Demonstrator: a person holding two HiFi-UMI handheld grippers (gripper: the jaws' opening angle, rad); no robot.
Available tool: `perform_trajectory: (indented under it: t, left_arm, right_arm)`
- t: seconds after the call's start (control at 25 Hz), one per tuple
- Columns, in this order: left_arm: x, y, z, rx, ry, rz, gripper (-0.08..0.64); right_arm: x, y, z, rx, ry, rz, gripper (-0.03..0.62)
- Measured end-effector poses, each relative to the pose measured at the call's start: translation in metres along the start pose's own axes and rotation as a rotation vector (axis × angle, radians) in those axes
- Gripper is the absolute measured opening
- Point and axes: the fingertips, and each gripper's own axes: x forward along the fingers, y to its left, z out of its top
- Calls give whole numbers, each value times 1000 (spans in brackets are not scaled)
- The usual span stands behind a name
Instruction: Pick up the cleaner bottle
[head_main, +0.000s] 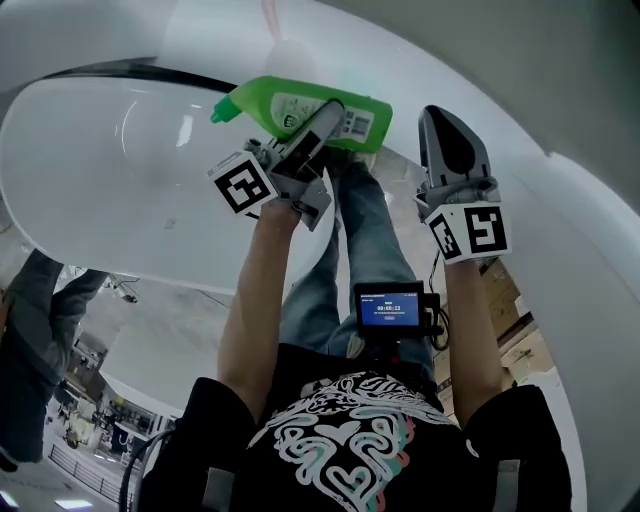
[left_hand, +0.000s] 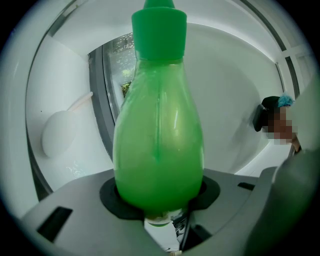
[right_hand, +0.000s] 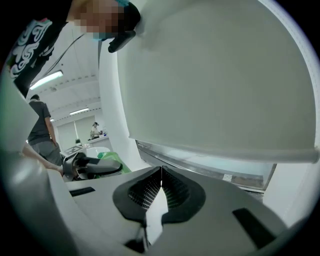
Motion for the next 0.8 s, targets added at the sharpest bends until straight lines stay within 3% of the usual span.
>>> perform_trajectory:
  t: [0.36, 0.64, 0.8]
  left_arm:
    - [-2, -11, 5, -70, -31, -3, 199]
    - [-5, -12, -1, -175, -69, -2, 199]
    - [-5, -31, 5, -178, -72, -8, 199]
  right_arm:
    - [-8, -8, 17, -29, -7, -38, 28]
    - [-20, -22, 21, -24, -8, -76, 28]
    - [-27, -23, 37, -30, -29, -109, 28]
